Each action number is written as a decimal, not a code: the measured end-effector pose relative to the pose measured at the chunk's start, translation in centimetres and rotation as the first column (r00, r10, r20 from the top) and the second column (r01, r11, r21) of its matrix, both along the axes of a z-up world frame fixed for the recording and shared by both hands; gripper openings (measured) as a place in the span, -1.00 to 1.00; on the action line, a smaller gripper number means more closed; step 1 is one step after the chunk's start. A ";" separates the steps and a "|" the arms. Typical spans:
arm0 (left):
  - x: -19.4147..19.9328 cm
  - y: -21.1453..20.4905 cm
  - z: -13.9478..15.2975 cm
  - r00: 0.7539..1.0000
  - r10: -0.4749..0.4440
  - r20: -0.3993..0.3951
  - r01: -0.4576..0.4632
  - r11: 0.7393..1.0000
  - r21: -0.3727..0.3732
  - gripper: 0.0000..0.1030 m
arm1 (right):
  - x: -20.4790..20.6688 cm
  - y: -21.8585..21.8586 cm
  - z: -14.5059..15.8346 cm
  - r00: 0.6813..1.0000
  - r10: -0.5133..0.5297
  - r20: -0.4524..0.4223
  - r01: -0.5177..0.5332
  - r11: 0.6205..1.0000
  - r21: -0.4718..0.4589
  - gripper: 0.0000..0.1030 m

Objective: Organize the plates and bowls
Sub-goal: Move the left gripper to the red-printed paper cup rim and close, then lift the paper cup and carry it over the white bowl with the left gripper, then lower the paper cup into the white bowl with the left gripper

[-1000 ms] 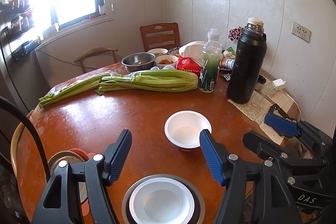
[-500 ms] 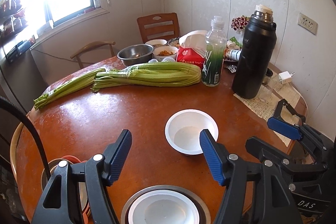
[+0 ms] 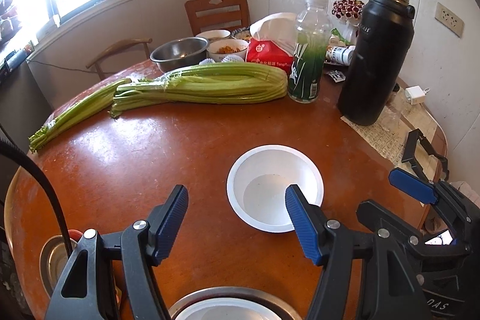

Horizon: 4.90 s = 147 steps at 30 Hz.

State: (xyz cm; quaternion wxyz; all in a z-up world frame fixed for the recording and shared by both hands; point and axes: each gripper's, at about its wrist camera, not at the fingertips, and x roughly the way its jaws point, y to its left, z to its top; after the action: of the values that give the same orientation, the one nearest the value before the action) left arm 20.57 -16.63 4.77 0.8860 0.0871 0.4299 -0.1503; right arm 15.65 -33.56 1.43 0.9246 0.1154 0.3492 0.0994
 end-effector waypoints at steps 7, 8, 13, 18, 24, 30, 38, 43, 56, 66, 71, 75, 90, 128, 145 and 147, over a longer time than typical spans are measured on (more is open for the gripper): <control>2.0 0.1 -1.6 0.999 0.010 -0.041 -0.010 1.000 0.009 0.30 | 1.1 0.7 -1.8 0.999 0.011 -0.035 -0.010 1.000 0.017 0.41; 2.2 0.0 -1.8 0.999 0.011 -0.045 -0.010 1.000 0.010 0.30 | 1.3 0.9 -2.0 0.999 0.013 -0.043 -0.012 1.000 0.014 0.41; 3.2 -0.1 -2.9 0.996 0.001 -0.091 -0.001 1.000 -0.001 0.30 | 2.5 1.2 -3.0 0.998 0.028 -0.063 -0.027 0.999 0.021 0.41; 4.3 -0.2 -4.0 0.993 0.010 -0.118 -0.009 1.000 0.006 0.30 | 3.8 0.9 -4.7 0.993 0.028 -0.117 -0.025 0.999 0.027 0.41; 5.2 -0.9 -5.3 0.988 -0.002 -0.158 0.004 1.000 0.012 0.30 | 4.5 0.7 -5.5 0.990 0.032 -0.134 -0.027 0.999 0.036 0.41; 6.0 -1.0 -6.6 0.982 0.006 -0.189 -0.001 1.000 0.027 0.30 | 5.1 1.2 -6.1 0.989 0.046 -0.143 -0.042 0.999 0.026 0.41; 6.6 -1.1 -7.5 0.978 -0.007 -0.210 0.014 0.999 0.030 0.30 | 5.5 2.3 -6.1 0.989 0.068 -0.128 -0.069 0.998 0.000 0.25; 6.9 -1.0 -8.0 0.974 -0.009 -0.225 0.017 0.999 0.031 0.30 | 5.7 2.5 -6.1 0.990 0.078 -0.116 -0.080 0.997 -0.015 0.11; 7.0 -1.0 -8.3 0.971 -0.026 -0.239 0.030 0.999 0.012 0.13 | 6.1 2.6 -6.3 0.988 0.104 -0.113 -0.103 0.995 0.008 0.05; 6.8 -1.2 -8.3 0.967 -0.064 -0.246 0.061 0.998 -0.021 -0.16 | 6.0 3.0 -6.4 0.987 0.113 -0.111 -0.114 0.994 0.002 0.02; 6.4 -1.4 -8.0 0.967 -0.088 -0.239 0.081 0.996 -0.042 -0.19 | 6.0 3.1 -6.3 0.987 0.116 -0.112 -0.117 0.993 -0.001 -0.03; 6.2 -1.6 -7.9 0.967 -0.099 -0.234 0.091 0.995 -0.046 -0.19 | 6.0 3.0 -6.3 0.987 0.116 -0.116 -0.117 0.993 -0.001 -0.07; 5.3 -1.2 -6.2 0.974 -0.104 -0.201 0.092 0.993 -0.068 -0.19 | 5.2 3.4 -4.4 0.987 0.126 -0.095 -0.129 0.991 -0.024 -0.07; -8.3 5.9 4.8 0.999 -0.023 0.039 0.027 0.996 -0.090 -0.16 | -6.6 8.9 5.2 0.964 0.239 0.121 -0.233 0.971 -0.056 -0.07; -12.4 8.6 2.0 0.999 0.041 0.021 -0.039 0.994 -0.100 -0.15 | -9.5 10.9 2.7 0.942 0.327 0.075 -0.322 0.944 -0.073 -0.07; -12.5 8.7 1.4 0.999 0.045 0.010 -0.044 0.993 -0.106 -0.15 | -9.7 11.0 2.2 0.942 0.329 0.067 -0.324 0.943 -0.076 -0.07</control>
State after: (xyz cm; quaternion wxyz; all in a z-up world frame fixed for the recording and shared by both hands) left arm 8.05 -7.96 6.20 0.8951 0.0314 0.4178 -0.1523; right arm 5.97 -22.57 3.59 0.9116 0.0220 0.3298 0.2446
